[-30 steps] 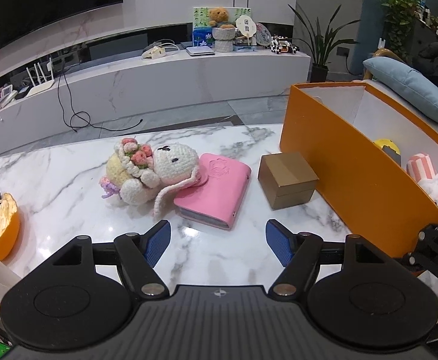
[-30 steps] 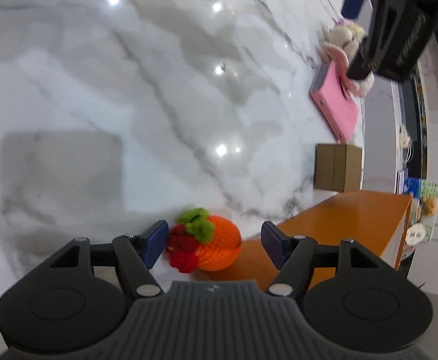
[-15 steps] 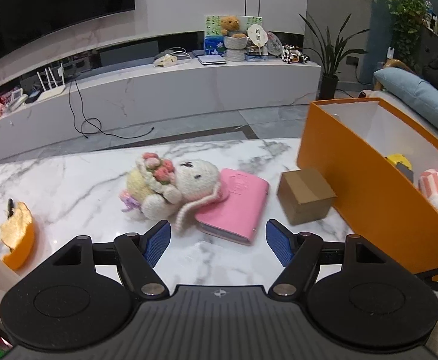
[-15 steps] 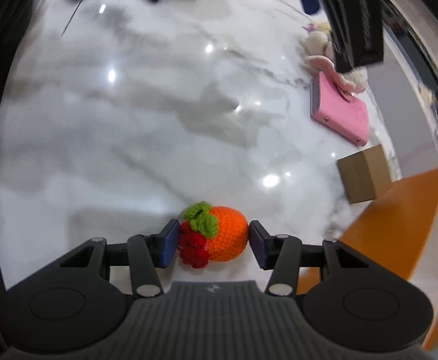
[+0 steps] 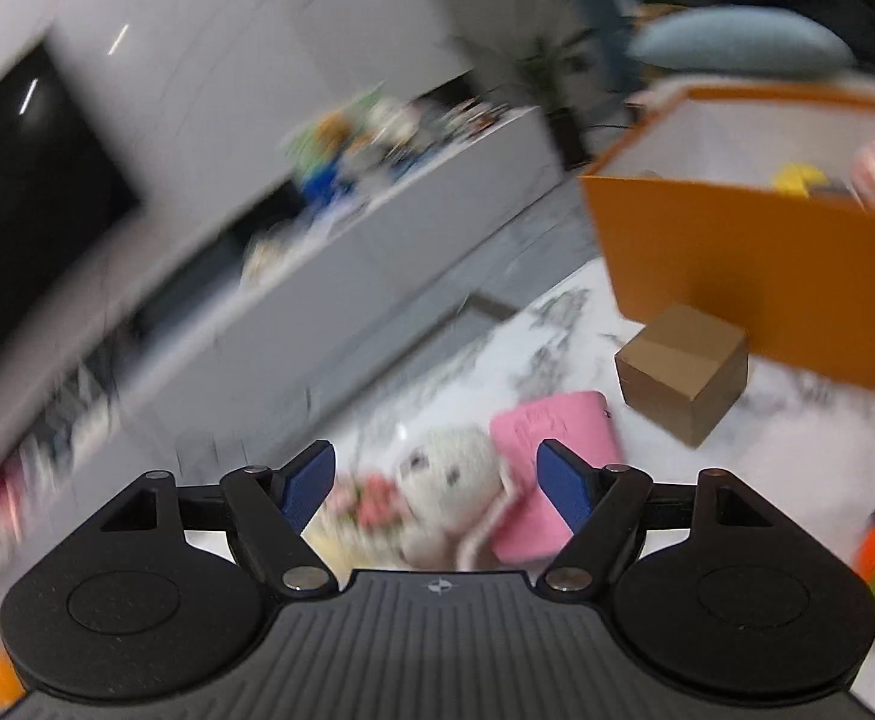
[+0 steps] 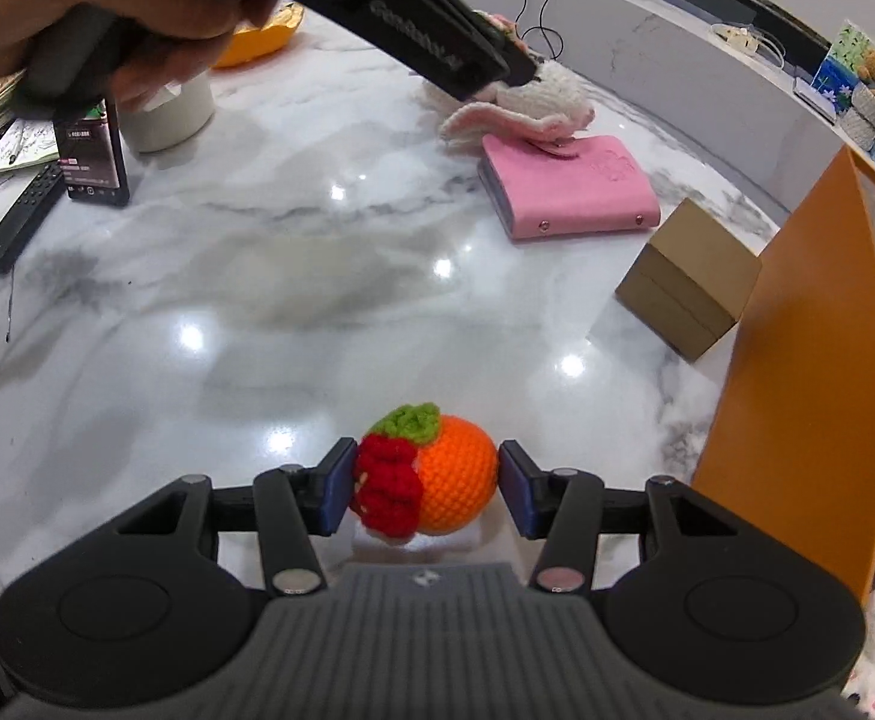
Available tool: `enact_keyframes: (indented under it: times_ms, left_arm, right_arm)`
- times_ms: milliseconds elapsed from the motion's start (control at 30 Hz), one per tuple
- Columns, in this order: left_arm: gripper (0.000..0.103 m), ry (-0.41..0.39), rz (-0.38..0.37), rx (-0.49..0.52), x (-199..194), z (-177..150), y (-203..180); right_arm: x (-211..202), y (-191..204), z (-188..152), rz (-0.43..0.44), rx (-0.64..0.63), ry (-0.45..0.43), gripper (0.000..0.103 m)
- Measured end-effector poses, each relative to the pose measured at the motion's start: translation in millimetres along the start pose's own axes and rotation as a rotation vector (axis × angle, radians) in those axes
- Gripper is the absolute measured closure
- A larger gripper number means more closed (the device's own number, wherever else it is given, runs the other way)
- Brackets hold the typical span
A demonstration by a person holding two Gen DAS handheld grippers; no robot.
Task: Organize objects
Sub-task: 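Lower the right tool onto the orange crocheted fruit and grasp it, then grasp the white crocheted bunny with the left tool while the right tool holds the fruit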
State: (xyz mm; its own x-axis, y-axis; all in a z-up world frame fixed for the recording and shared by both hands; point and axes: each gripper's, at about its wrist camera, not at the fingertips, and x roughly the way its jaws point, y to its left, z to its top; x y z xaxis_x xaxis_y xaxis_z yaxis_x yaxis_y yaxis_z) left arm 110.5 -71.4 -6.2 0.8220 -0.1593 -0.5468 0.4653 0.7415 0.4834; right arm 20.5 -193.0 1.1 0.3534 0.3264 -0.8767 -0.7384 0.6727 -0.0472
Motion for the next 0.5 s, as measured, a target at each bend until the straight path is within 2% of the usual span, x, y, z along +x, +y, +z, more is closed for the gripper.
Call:
enact_keyframes:
  times_ms: [67, 233, 367, 500]
  left_arm:
    - [0.014, -0.036, -0.037, 0.064, 5, -2, -1]
    - [0.014, -0.007, -0.053, 0.116, 24, -12, 2]
    - [0.014, 0.028, -0.025, 0.269, 39, -23, -16]
    - [0.014, 0.018, -0.053, 0.397, 42, -29, -38]
  right_arm:
    - [2, 0, 0, 0.002, -0.007, 0.006, 0.049]
    - [7, 2, -2, 0.01, -0.016, 0.024, 0.048]
    - [10, 3, -1, 0.011, -0.025, 0.035, 0.048]
    - [10, 4, 0, 0.018, -0.024, 0.039, 0.047]
